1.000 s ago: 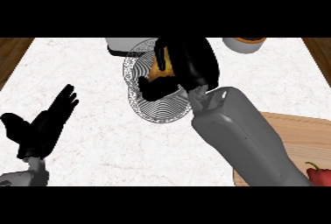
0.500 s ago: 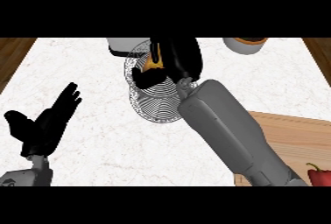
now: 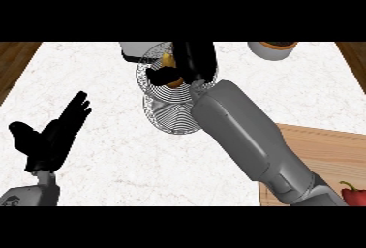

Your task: Pick the pear from the cutting board and place it in the tiered basket

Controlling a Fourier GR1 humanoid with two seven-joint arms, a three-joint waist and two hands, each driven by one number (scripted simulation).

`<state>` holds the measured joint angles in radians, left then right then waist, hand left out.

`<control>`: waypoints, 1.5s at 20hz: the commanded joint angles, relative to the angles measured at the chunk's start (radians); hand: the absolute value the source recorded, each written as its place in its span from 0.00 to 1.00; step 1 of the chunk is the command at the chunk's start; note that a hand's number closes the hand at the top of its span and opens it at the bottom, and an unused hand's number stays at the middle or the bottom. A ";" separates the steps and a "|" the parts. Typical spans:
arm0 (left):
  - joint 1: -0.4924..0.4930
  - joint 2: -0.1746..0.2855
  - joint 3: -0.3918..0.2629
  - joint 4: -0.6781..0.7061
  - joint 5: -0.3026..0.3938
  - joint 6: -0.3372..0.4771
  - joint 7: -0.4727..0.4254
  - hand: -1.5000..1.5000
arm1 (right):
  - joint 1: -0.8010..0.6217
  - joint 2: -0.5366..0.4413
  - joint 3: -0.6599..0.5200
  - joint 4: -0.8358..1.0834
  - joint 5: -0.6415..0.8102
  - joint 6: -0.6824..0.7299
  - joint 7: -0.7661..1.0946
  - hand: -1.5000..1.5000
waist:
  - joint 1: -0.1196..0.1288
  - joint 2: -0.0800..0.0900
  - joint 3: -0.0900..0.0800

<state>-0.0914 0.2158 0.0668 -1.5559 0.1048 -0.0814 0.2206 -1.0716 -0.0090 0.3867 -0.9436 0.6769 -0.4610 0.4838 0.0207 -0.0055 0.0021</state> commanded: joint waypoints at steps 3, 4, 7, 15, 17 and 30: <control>0.006 -0.006 -0.005 -0.014 0.006 -0.020 0.017 0.50 | -0.096 0.008 -0.009 0.156 -0.114 -0.087 -0.065 0.00 | 0.015 0.012 -0.002; 0.058 0.014 0.019 -0.058 0.037 -0.044 0.018 0.50 | -0.029 0.008 -0.091 0.129 -0.104 -0.060 -0.142 0.00 | 0.003 0.009 -0.002; 0.015 -0.015 0.002 -0.038 -0.002 0.002 0.022 0.50 | -0.040 0.008 -0.077 0.075 -0.202 -0.125 -0.095 0.00 | 0.003 0.009 -0.002; -0.013 -0.003 0.015 -0.011 -0.001 -0.012 0.020 0.50 | -0.017 0.009 -0.232 -0.007 -0.411 -0.205 -0.194 0.00 | -0.005 0.009 -0.002; 0.006 0.024 0.054 -0.012 0.024 -0.029 0.008 0.50 | 0.002 0.009 -0.288 -0.090 -0.441 -0.208 -0.166 0.00 | -0.019 0.004 -0.001; 0.034 -0.042 0.004 -0.049 -0.036 0.028 0.026 0.50 | 0.213 -0.298 -0.535 -0.341 -0.573 -0.093 -0.189 0.00 | -0.033 0.002 -0.001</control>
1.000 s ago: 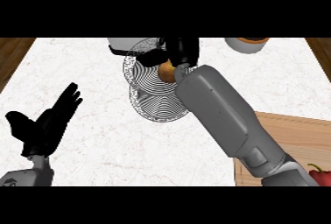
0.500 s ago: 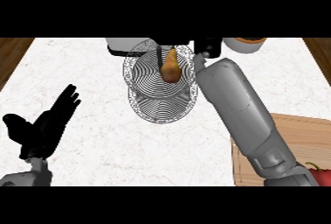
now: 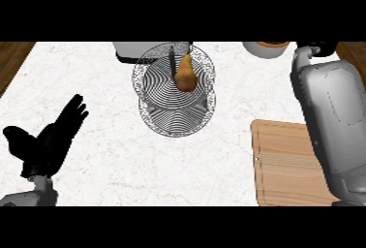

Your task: Pick the pear from the cutting board and place it in the tiered basket

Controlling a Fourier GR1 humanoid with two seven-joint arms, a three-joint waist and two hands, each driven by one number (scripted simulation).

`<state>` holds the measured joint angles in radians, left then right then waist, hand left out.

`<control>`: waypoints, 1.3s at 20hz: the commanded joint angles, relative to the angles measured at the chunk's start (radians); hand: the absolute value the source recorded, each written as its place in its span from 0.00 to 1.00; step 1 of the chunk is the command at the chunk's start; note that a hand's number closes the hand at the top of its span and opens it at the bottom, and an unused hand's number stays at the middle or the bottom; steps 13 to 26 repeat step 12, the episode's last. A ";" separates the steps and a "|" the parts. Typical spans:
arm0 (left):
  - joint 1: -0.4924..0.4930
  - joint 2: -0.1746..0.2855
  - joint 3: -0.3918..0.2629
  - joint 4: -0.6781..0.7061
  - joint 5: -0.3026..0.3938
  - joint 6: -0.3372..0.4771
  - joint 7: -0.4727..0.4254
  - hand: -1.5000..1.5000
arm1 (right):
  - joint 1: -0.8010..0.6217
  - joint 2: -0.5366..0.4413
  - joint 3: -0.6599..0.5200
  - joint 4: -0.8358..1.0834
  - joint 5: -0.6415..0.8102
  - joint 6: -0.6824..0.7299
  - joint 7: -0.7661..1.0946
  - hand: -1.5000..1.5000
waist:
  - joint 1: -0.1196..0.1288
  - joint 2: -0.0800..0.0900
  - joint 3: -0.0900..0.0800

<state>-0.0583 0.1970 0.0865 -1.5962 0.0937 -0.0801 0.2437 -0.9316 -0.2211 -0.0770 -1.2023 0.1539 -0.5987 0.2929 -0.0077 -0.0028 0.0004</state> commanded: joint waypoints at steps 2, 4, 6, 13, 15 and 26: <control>0.025 -0.007 -0.002 0.005 -0.005 -0.008 -0.021 0.50 | 0.109 -0.176 -0.127 -0.115 -0.109 0.139 0.005 0.00 | -0.006 0.000 0.000; -0.024 0.012 0.031 0.032 0.010 -0.010 0.001 0.50 | 0.201 -0.159 -0.117 -0.209 -0.103 0.127 0.029 0.00 | -0.004 0.000 0.000; -0.052 0.010 0.024 0.034 -0.007 0.004 0.009 0.50 | 0.241 -0.225 -0.165 -0.262 -0.136 0.178 0.038 0.00 | -0.007 0.000 0.000; -0.017 -0.006 0.002 -0.029 0.000 -0.012 0.049 0.50 | 0.228 -0.350 -0.281 -0.140 -0.243 0.339 -0.026 0.00 | 0.012 0.003 0.000; -0.017 -0.006 0.002 -0.029 0.000 -0.012 0.049 0.50 | 0.228 -0.350 -0.281 -0.140 -0.243 0.339 -0.026 0.00 | 0.012 0.003 0.000; -0.017 -0.006 0.002 -0.029 0.000 -0.012 0.049 0.50 | 0.228 -0.350 -0.281 -0.140 -0.243 0.339 -0.026 0.00 | 0.012 0.003 0.000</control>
